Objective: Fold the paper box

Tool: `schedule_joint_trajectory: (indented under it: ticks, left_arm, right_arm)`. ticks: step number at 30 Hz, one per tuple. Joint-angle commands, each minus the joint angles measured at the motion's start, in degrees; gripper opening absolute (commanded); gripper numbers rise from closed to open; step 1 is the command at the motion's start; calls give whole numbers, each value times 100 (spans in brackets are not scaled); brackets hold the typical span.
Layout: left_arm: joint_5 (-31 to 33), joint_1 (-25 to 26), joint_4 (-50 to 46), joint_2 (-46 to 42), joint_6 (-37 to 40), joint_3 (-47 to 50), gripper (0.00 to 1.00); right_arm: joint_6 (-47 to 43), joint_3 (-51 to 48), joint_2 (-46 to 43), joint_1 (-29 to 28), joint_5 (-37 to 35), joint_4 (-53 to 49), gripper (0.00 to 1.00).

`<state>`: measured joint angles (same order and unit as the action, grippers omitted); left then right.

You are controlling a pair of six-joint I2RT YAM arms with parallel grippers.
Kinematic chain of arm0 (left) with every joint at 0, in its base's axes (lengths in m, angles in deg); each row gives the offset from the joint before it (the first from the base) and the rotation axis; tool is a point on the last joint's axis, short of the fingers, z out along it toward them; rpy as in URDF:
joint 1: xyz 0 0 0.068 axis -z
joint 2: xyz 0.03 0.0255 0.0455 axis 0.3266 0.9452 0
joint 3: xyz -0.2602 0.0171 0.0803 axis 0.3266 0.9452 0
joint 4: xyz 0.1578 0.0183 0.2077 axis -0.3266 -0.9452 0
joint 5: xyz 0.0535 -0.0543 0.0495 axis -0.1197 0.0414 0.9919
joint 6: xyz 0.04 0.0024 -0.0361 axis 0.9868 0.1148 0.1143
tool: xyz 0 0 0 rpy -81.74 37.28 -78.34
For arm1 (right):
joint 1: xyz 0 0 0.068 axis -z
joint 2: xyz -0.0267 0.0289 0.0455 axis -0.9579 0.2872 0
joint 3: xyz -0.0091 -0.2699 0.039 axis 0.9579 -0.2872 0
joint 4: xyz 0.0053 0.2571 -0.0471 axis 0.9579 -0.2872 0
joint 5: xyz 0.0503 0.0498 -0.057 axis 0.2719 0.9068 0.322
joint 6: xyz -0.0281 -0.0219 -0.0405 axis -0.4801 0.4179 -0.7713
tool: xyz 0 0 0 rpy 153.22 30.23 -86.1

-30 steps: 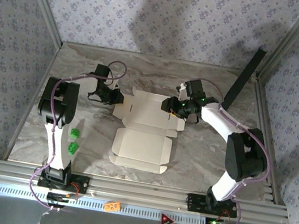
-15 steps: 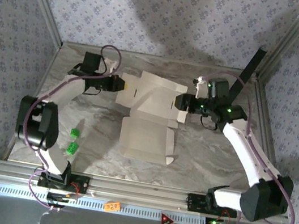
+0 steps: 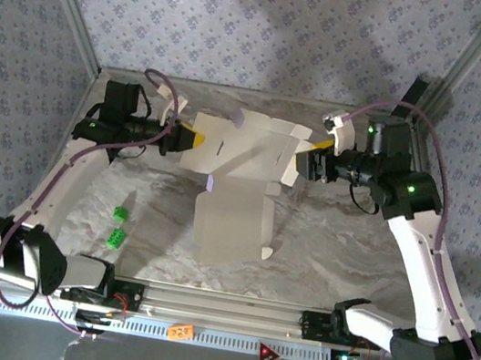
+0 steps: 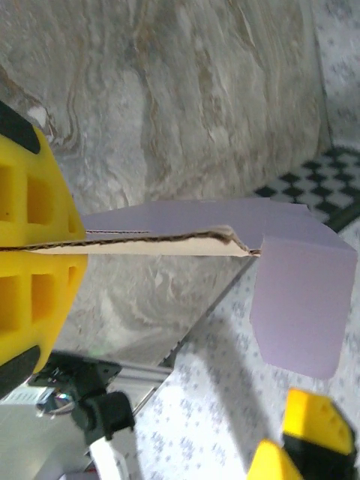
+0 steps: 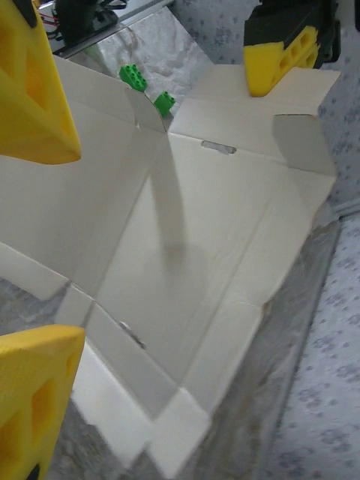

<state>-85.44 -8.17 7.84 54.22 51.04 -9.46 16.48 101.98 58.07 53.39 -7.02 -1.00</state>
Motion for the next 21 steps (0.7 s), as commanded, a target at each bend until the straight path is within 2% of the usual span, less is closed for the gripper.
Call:
schedule_joint_trajectory:
  ticks: [1, 4, 6, 10, 13, 16, 21]
  left_arm:
    - [-948, 27, -659, -478, 901, -202, 0]
    - [-1213, 70, -1327, -889, 1838, -229, 0]
    - [-1232, 76, -1452, -1180, 2085, -171, 0]
    - [-1145, 88, -1668, -1641, 2645, -21, 0]
    - [-916, 92, -1735, -1821, 2682, 32, 0]
    - [-876, 96, -1958, -1836, 2830, -27, 0]
    - [-864, 97, -2106, -1877, 2965, -66, 0]
  right_arm:
    - [-701, 466, -115, -121, 351, -582, 60]
    - [-858, 766, -83, -286, 500, -699, 60]
    - [-1027, 913, -70, -428, 583, -779, 61]
    - [-1507, 1237, -12, -999, 376, -1149, 74]
    - [-1980, 1438, 116, -1402, 355, -1594, 76]
    - [-2268, 1727, 410, -1887, -4, -2159, 74]
    - [-2320, 2400, 942, -2493, -504, -3048, 62]
